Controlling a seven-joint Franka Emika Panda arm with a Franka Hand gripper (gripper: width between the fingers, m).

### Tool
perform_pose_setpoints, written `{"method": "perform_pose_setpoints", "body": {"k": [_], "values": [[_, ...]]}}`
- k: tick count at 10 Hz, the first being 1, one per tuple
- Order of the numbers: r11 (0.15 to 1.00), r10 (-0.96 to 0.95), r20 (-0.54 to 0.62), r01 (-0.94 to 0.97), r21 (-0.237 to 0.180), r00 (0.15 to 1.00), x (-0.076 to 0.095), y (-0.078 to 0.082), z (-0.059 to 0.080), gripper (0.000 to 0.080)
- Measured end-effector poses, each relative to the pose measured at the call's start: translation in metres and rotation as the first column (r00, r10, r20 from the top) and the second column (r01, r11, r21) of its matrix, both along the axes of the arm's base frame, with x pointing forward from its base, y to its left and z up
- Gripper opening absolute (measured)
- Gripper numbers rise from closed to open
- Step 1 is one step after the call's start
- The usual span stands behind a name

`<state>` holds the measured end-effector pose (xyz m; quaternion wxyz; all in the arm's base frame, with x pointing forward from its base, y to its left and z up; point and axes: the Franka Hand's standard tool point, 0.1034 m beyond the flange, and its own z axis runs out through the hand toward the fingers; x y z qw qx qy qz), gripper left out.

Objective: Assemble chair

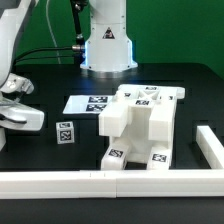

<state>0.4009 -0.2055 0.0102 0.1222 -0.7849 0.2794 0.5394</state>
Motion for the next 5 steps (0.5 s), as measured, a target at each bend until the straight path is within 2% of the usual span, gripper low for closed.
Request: {"method": "perform_pose_setpoints", "body": {"k": [1,3,4,5], "values": [[1.0,0.001,0.0,-0.001,-0.001,1.0,-0.0001,-0.0006,0.0002,0.0649],[1.0,0.001,0.0,-0.001,-0.001,1.0,-0.0002,-0.0006,0.0001,0.0377],[1.0,0.0,-0.001,0.0,0.0,1.0,-0.0003,-0.0006,0.0003,0.0281],[1.0,0.002,0.003,-0.002,-0.003,1.0,0.0004,-0.0009,0.0004,0.0281]]}}
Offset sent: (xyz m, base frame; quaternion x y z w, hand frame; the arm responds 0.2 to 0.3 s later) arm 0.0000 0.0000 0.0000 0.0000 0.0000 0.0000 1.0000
